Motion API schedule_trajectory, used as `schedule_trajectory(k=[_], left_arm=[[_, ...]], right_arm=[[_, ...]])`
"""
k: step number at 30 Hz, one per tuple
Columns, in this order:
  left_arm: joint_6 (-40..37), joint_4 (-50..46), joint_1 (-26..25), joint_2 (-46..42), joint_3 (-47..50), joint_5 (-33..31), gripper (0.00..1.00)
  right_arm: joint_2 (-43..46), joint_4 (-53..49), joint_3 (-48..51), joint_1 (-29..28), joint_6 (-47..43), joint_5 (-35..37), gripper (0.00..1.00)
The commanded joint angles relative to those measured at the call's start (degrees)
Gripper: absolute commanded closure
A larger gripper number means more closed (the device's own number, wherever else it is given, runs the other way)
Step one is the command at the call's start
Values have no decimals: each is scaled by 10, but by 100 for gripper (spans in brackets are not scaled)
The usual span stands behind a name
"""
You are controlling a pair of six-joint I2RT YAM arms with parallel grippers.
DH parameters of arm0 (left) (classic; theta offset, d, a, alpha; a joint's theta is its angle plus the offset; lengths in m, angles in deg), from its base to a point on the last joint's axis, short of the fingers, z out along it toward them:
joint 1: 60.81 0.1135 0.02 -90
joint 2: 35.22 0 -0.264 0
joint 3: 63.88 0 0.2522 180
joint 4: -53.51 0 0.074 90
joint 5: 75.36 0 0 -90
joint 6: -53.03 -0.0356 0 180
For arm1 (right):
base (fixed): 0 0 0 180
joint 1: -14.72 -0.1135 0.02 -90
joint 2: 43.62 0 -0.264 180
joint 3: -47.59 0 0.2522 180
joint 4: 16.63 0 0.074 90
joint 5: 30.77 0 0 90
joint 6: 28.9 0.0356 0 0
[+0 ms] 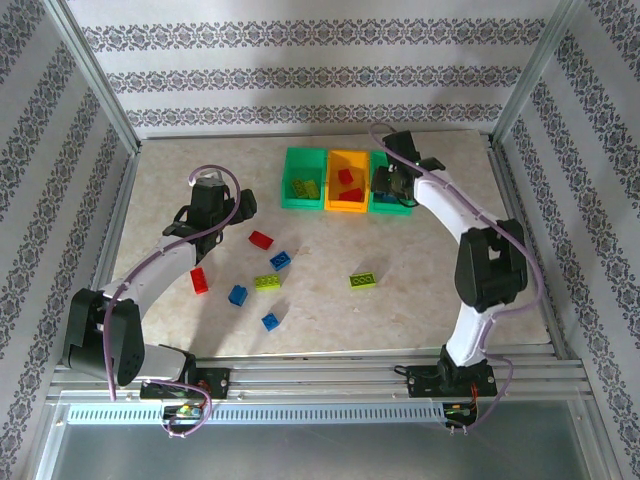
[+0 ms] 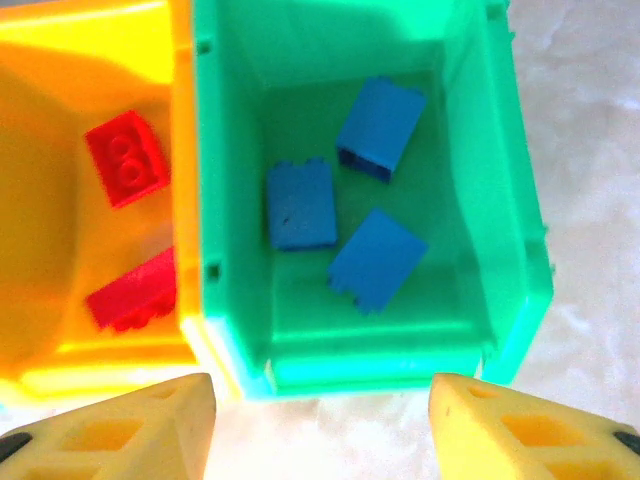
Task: Sort the legos into containers by color
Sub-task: Place the lego in the container, then pick up the lego from the center of the table.
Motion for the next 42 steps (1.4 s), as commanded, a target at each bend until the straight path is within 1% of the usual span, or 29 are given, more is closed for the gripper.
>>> schedule_trajectory(k=[1,6,10,13,16,17,18,23,28,34,39,42], left_arm=[[3,-18,10,-18,7,0,0],[10,-18,16,-24,21,-4,0],[28,-14,27,-24,33,-6,0],[52,-10,43,-22,42,2,0],[67,-10,61,-18,49,14,0],[70,-10,67,-18,50,16,0],[73,-10,72,-18,51,16,0],[80,-11,94,-27,64,21,0],[87,-7,113,-36,79,35,0],[93,-2,125,-41,88,41,0],[98,4,130,-39,91,48,0],[100,6,131,-38,91,51,0]], right_arm=[[50,2,52,-53,26,28,39],[90,1,109,-146,71,56,35],[77,-2,108,-218,101,71,28],[52,0,89,-269,115,94,20],[13,-3,52,-302,115,96,13],[-4,-3,38,-311,112,91,9],[-19,-4,23,-319,110,86,2],[-87,-5,-45,-351,69,69,2],[-152,-31,-117,-360,31,27,2],[-197,-60,-159,-362,-2,-2,2],[-221,-80,-178,-363,-32,-20,6],[-237,-96,-193,-365,-42,-18,9]])
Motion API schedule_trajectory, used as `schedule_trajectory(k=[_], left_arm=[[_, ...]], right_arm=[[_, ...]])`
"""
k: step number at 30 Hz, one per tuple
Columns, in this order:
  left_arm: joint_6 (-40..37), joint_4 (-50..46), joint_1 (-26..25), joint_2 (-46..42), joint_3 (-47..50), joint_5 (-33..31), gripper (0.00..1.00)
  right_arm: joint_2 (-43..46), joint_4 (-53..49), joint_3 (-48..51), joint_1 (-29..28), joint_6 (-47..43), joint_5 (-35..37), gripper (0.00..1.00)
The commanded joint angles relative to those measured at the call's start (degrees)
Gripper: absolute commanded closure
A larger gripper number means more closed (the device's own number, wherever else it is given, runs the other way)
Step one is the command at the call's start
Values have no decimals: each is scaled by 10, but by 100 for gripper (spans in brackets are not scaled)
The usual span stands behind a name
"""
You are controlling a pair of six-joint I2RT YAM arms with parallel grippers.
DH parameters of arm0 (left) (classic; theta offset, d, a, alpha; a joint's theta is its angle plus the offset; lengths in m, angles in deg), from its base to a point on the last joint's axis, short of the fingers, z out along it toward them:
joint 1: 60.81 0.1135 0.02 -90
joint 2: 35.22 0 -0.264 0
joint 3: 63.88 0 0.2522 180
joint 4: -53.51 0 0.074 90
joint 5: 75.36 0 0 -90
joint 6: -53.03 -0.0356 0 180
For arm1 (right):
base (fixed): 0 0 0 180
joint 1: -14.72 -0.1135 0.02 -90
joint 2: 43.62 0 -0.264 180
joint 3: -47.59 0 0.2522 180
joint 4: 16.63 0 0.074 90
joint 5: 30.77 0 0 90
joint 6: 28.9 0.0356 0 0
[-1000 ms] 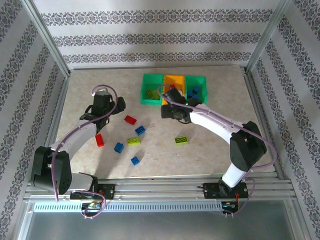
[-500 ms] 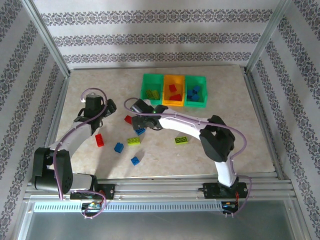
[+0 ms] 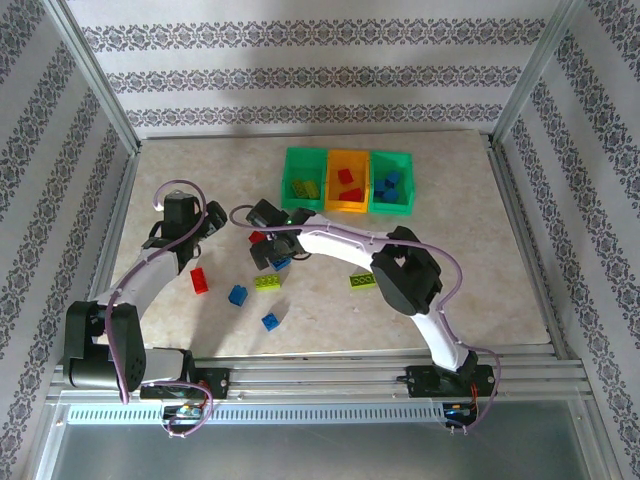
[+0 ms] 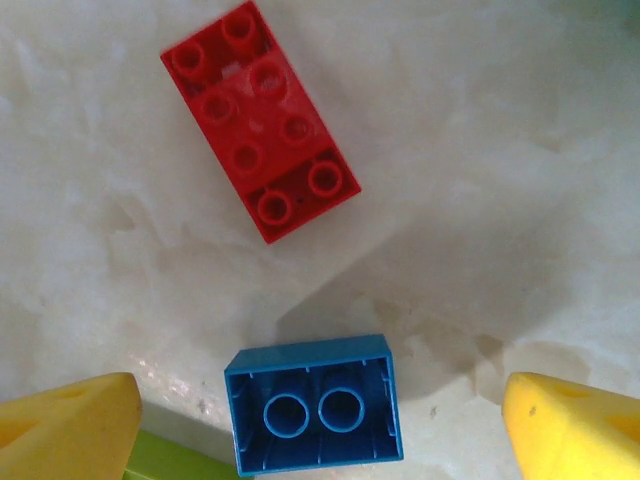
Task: Sort the legos into containers by color
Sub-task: Pick up the lego from the center of the table.
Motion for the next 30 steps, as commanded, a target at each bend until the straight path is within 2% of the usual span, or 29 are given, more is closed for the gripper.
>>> schedule_trajectory(k=[1,15,23,30], left_arm=[[11,10,8,-7,6,8,0],[13,13,11,-1,8,16,0],[17,17,11,5,8,21,0],[15,16,11,7,7,24,0]], right_arm=[[-21,-41,-30,-6,-26,-3,10],[-73,-78,-74,-9,-33,24,23],[-82,-81,-74,-9,-28,12,27],[-84,-84,-73,-9,-26,15,40]])
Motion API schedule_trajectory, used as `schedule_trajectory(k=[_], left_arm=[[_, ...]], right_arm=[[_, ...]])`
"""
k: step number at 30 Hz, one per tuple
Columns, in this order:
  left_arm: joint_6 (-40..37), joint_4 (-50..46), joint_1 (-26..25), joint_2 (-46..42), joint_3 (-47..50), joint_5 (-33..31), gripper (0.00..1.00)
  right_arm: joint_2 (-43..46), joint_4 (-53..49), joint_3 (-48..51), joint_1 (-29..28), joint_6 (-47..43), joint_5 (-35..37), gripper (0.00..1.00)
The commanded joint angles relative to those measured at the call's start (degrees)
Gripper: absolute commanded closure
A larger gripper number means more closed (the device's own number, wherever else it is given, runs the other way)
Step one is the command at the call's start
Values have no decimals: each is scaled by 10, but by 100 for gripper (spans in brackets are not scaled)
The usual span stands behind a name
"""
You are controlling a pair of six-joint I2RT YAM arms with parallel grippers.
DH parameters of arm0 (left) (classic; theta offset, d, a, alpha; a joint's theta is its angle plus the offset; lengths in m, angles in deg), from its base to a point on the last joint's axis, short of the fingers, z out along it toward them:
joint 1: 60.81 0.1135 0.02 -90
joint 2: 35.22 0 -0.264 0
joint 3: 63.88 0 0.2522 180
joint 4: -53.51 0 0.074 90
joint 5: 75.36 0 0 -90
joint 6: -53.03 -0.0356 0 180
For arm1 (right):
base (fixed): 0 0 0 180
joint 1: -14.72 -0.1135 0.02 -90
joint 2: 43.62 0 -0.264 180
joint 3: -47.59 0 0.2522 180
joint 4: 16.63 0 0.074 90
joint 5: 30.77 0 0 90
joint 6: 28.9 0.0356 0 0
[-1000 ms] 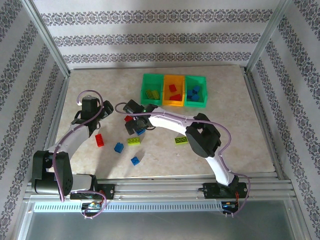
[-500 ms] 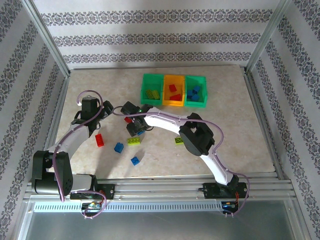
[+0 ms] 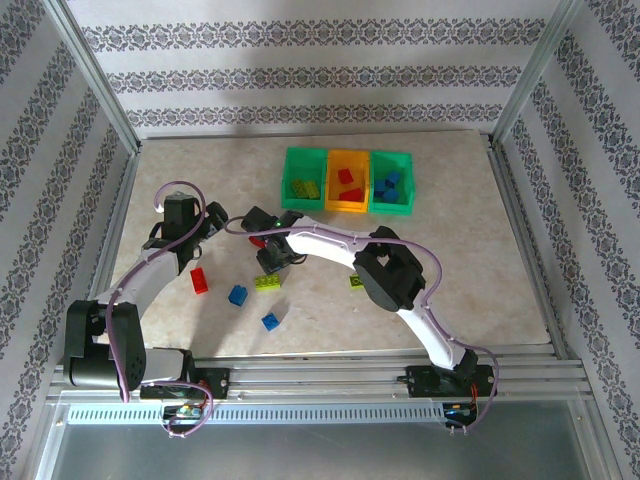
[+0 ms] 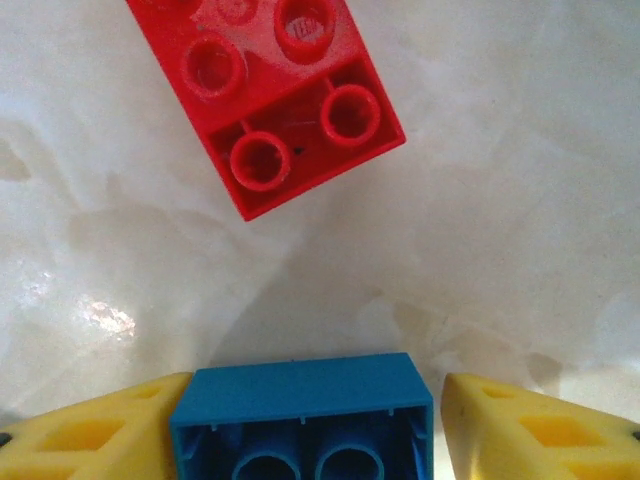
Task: Sort the legos into containers by color
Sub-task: Pick up the lego from the center of the table.
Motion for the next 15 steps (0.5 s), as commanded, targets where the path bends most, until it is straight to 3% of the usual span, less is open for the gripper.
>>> schedule_trajectory(k=[1,6,15], left_arm=[[1,11,11,5,1,5,0],[-2,7,12,4,0,6,0],[-4,4,12,0,1,5,1]], right_arm=[[-9,-21,-10,-6,0,15,42],[13,-19,-3,-4,-1,29,50],[124,19,67,34,-4,77,55]])
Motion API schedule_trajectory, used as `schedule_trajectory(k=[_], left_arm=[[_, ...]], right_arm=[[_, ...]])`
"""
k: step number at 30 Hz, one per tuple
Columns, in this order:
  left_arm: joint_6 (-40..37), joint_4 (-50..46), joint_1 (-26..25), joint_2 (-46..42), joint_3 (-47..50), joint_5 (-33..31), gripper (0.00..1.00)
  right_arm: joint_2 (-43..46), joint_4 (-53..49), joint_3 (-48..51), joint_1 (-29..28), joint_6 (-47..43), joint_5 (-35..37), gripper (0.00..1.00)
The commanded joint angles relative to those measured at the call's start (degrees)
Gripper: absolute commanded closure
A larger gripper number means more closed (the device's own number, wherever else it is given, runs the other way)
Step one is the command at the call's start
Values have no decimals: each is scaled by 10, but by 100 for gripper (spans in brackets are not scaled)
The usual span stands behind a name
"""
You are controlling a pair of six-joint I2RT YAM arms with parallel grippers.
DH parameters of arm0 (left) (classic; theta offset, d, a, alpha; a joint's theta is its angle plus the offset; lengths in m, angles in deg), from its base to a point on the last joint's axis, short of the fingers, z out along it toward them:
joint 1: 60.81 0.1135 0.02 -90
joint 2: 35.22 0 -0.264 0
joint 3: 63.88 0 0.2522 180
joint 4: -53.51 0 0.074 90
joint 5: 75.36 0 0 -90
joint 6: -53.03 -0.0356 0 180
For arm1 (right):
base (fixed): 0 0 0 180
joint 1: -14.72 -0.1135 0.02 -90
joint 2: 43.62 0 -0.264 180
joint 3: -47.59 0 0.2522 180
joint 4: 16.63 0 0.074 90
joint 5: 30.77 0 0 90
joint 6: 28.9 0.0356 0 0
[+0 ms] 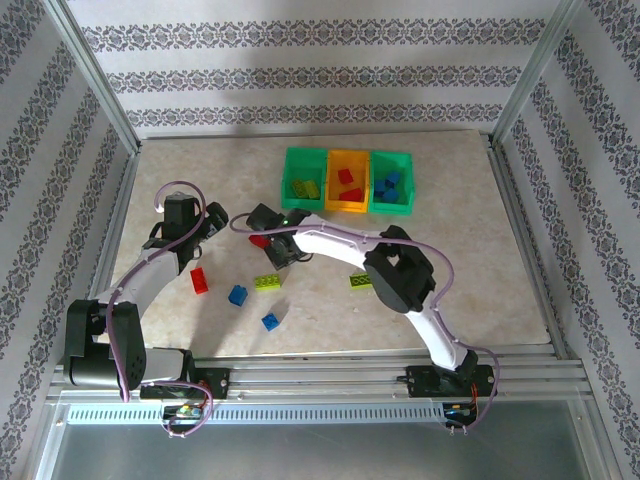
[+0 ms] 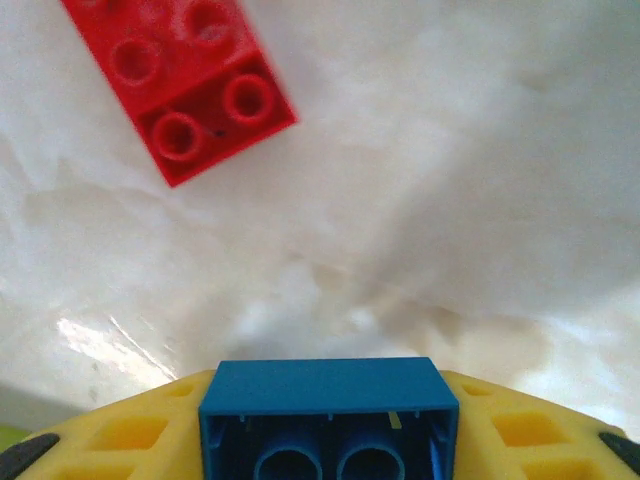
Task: Sort the legos into containers by color
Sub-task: Pick up the lego from the center of the table, then place the lego in the container.
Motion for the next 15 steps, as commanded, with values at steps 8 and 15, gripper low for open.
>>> schedule_trajectory(k=[8,15], left_arm=[[-5,5,12,-3,2,5,0],[-2,8,12,-3,3,13,0]], right_arm=[[169,42,99,137,1,55,59],[198,74,112,249,2,55,60]])
